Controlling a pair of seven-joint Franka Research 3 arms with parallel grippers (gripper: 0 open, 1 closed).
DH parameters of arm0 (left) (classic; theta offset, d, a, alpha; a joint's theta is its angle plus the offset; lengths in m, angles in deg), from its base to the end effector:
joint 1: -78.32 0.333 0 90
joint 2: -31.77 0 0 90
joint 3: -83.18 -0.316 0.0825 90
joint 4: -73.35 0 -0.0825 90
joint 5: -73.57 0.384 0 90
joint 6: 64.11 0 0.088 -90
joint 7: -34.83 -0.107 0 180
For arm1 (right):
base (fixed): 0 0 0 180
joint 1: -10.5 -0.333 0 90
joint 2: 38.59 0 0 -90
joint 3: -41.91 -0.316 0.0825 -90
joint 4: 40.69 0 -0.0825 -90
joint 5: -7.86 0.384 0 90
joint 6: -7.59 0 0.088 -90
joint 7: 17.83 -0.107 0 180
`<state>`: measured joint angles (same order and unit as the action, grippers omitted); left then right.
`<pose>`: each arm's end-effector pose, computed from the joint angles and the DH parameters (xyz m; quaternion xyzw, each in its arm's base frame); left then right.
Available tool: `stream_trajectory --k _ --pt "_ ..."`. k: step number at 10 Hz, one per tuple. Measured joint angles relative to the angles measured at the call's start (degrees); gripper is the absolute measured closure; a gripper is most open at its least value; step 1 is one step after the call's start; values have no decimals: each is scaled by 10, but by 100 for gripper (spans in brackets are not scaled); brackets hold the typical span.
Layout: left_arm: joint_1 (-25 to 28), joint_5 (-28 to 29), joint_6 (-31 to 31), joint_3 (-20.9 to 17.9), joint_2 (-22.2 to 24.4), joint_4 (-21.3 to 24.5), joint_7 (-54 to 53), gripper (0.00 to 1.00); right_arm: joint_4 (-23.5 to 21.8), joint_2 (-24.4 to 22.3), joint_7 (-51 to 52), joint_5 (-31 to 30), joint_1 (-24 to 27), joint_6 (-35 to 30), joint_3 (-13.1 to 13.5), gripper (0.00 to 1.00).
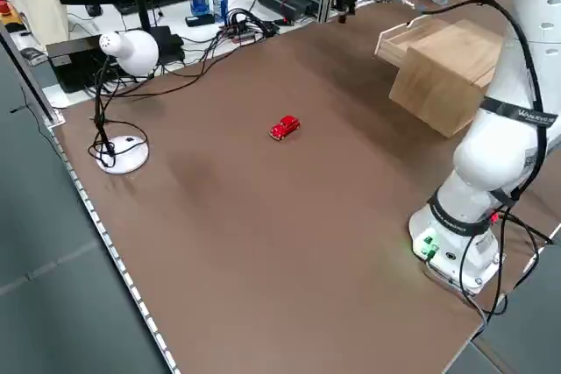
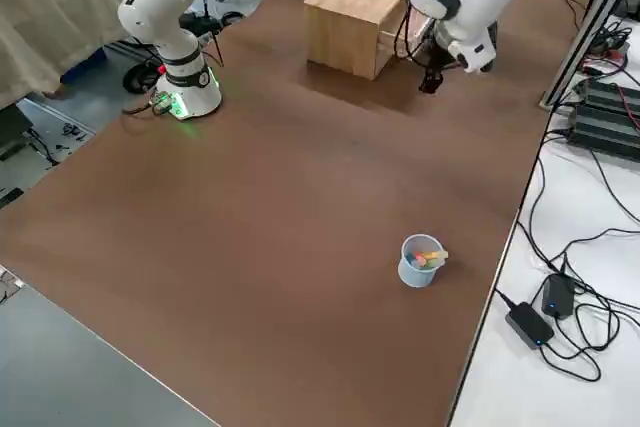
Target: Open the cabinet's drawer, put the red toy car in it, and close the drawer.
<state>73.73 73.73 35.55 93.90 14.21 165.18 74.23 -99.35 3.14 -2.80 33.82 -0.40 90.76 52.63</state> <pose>0.6123 -0.1554 0.4424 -0.9740 -0.2095 0.0854 0.0138 0.7144 0.0966 0.4085 -0.9666 -0.1372 0.1228 0.1783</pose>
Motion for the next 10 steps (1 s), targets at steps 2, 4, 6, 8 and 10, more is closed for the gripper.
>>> stream_trajectory --k 2,4,6,8,10 --pt "0 -5 14 -66 3 16 8 0 4 -31 -48 -32 3 0 29 2" --pt "2 -38 85 -132 22 73 26 0 5 -70 -58 -71 8 -4 52 2" --pt "8 -53 183 -156 58 177 106 0 5 -107 -65 -95 10 -6 63 2" --pt "9 -54 260 -157 62 257 182 0 4 -135 -67 -112 10 -8 82 1" --pt "19 -54 305 -165 33 279 239 0 4 -147 -83 -133 9 -19 86 1"
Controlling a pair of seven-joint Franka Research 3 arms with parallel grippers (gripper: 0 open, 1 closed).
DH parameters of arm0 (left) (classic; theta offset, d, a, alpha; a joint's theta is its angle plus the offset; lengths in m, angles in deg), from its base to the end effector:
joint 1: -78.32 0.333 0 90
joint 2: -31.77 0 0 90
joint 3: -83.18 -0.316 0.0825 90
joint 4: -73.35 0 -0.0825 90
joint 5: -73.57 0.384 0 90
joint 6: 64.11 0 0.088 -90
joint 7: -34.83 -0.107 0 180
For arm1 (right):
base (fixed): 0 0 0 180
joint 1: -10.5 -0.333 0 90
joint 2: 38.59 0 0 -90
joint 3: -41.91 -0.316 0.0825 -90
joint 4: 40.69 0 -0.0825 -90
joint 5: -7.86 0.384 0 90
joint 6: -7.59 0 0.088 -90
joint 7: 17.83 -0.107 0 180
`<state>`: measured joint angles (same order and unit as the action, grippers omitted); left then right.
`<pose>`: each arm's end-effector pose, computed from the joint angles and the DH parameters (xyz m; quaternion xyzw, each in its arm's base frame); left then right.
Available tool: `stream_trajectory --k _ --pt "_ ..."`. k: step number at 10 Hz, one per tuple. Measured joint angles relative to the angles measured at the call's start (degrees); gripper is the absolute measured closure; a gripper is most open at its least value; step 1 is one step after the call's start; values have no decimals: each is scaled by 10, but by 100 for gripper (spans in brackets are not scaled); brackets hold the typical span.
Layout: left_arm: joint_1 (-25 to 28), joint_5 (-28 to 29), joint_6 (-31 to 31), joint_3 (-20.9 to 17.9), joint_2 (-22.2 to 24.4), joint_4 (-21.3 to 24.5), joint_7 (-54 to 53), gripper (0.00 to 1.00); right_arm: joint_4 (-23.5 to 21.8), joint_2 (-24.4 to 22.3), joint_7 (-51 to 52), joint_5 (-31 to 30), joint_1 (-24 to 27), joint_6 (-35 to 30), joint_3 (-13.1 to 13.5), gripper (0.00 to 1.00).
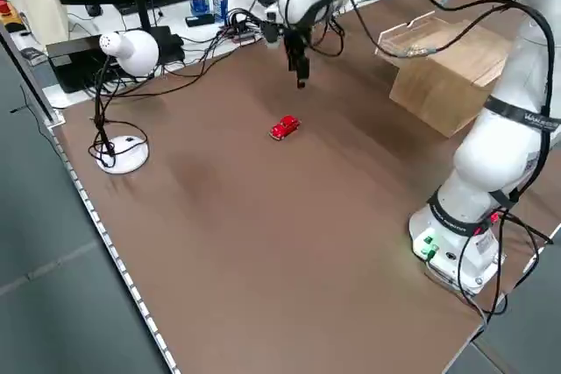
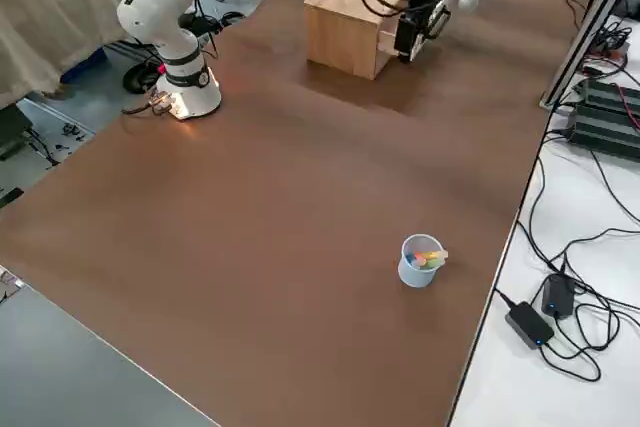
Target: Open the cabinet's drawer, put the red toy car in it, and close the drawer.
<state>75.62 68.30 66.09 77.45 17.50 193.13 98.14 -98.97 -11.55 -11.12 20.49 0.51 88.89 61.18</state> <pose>0.5713 0.0270 0.2993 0.8198 0.5713 -0.0391 0.0025 0.6702 -0.0202 0.5890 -0.9991 -0.0071 0.0201 0.0368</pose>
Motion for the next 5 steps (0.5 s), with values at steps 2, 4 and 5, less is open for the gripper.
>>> stream_trajectory --k 2,4,5 --pt "10 0 30 -3 -37 7 33 0 -5 -1 -31 -3 -10 -1 -2 2" --pt "16 0 83 -4 -73 15 67 0 -52 -29 -49 -3 -21 30 -7 3" --pt "20 -1 94 -4 -86 17 72 0 -91 -54 -59 -11 -30 51 -11 3"
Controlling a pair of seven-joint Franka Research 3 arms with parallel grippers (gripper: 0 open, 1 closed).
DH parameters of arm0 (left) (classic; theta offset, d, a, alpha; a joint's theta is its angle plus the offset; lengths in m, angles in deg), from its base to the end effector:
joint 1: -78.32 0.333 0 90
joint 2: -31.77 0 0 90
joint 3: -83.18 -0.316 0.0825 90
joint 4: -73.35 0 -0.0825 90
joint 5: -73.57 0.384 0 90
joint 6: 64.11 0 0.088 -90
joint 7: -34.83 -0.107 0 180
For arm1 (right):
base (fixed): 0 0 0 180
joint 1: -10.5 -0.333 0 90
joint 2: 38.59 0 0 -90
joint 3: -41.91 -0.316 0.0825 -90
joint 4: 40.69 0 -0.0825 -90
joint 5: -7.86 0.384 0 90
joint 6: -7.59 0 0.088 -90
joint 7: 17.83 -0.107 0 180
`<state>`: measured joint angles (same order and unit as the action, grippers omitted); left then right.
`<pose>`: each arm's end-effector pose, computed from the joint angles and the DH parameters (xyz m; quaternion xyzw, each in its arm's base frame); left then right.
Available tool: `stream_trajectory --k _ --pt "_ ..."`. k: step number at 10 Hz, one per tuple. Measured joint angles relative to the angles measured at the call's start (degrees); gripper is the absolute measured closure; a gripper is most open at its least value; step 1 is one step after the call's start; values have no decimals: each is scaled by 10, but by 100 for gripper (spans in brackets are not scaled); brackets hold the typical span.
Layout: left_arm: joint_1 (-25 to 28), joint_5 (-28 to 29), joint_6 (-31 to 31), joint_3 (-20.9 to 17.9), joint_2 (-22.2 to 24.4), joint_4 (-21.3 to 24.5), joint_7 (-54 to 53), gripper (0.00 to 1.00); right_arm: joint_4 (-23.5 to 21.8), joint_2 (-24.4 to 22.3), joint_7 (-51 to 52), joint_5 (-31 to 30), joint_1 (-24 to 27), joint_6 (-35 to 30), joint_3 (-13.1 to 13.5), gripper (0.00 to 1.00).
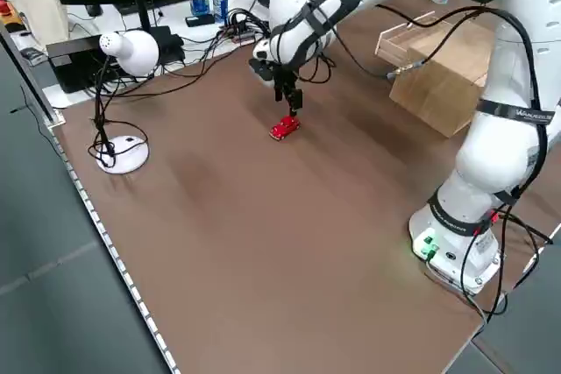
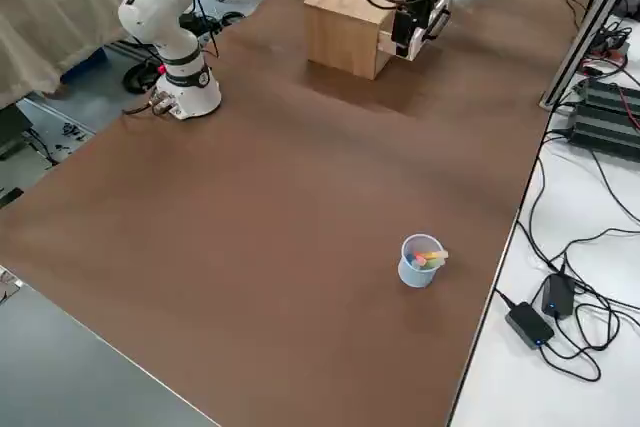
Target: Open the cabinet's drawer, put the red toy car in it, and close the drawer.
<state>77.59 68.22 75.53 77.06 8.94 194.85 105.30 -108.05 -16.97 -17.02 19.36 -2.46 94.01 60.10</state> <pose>0.5663 0.0533 0.2158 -0.7672 -0.6402 0.0373 0.0143 0.6564 0.0055 0.5842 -0.9987 0.0240 0.0121 0.0431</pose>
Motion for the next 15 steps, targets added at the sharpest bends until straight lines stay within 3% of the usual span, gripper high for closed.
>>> stream_trajectory --k 6,7,9,10,11,13,15 --pt "7 -3 45 0 -33 20 1 2 -164 -116 -11 -44 -15 66 -47 4" --pt "7 -3 48 0 -33 20 2 15 -172 -129 -1 -46 6 67 -57 3" --pt "13 -3 49 0 -29 21 3 48 -180 -143 19 -46 93 67 -127 4" --pt "15 -3 50 0 -26 20 3 52 -181 -143 20 -46 129 67 -165 4" --pt "15 -4 50 2 -21 19 3 52 -183 -144 20 -46 139 67 -181 4" --pt "17 -4 28 32 9 10 8 52 -188 -144 -1 -49 136 69 -190 4" --pt "16 -4 -32 90 50 -27 53 52 -189 -144 -22 -59 127 70 -196 4"
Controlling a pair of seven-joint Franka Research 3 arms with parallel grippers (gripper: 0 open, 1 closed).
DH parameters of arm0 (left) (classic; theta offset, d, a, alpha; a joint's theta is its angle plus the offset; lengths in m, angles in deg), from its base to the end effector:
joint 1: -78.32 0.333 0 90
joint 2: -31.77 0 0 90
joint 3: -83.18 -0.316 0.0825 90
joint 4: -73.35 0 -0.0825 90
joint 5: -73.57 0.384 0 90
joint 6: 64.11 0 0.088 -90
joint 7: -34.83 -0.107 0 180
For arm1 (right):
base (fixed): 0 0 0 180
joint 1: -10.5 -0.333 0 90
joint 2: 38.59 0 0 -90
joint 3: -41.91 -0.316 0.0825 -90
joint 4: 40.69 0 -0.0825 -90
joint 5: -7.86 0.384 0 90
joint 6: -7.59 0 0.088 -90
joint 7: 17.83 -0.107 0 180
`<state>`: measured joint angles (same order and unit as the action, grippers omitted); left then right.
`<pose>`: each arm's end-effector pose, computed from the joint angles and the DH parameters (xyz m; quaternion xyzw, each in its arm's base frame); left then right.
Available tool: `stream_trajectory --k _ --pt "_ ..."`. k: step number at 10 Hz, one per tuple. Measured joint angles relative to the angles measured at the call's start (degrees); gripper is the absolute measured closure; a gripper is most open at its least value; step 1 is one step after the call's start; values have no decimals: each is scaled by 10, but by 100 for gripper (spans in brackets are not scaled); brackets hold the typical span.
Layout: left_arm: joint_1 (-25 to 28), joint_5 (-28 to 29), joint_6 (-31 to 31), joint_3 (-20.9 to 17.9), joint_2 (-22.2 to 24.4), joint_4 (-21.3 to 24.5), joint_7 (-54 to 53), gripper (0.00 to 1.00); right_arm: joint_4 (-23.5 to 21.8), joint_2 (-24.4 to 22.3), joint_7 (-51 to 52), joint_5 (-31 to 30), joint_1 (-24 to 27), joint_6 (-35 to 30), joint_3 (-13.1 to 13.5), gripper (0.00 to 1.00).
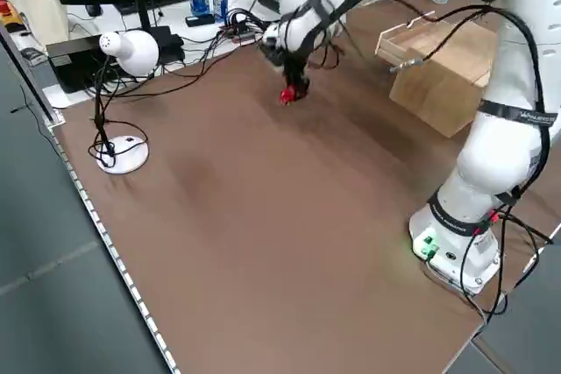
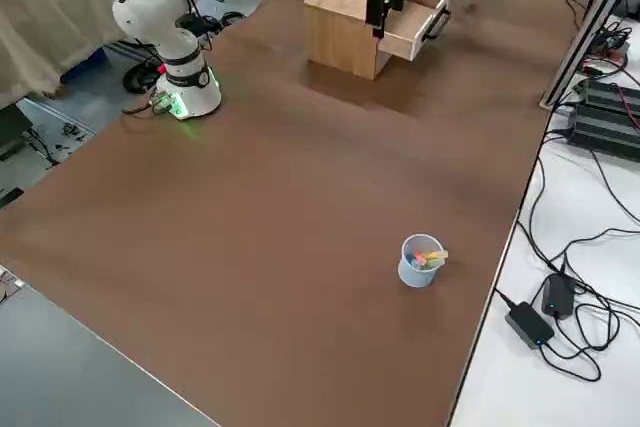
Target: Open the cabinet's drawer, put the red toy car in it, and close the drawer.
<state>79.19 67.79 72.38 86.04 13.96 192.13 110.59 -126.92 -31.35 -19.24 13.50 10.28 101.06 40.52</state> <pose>0.5865 -0.0208 0.2795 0.7759 0.6295 -0.0273 0.0324 0.5975 0.0259 0.5887 -0.9987 0.0013 0.0013 0.0506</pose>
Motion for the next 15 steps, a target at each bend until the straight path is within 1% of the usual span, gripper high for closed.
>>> stream_trajectory --k 2,4,6,7,8,10,11,12,15 --pt "-1 0 -46 66 20 -43 66 52 0 0 -2 -1 -3 0 -4 3" --pt "-3 7 -92 135 24 -91 150 52 -2 0 -2 -1 -17 -3 -13 3" --pt "-4 40 -132 207 25 -137 253 52 -8 2 -6 -1 -42 -8 -16 3" --pt "-6 48 -147 239 25 -155 295 52 -10 5 -7 -1 -50 -8 -16 2" --pt "-8 54 -157 268 25 -166 331 52 -12 7 -8 -1 -52 -8 -16 2" --pt "-12 76 -161 318 21 -172 394 52 -14 7 -8 -2 -53 -8 -16 2" --pt "-17 87 -161 339 15 -179 420 52 -14 7 -8 -2 -53 -8 -16 2" --pt "-33 95 -161 348 6 -187 439 52 -14 7 -8 -2 -54 -8 -16 2" --pt "-90 108 -161 350 -20 -207 472 52 -15 12 -8 -2 -60 -8 -17 2"
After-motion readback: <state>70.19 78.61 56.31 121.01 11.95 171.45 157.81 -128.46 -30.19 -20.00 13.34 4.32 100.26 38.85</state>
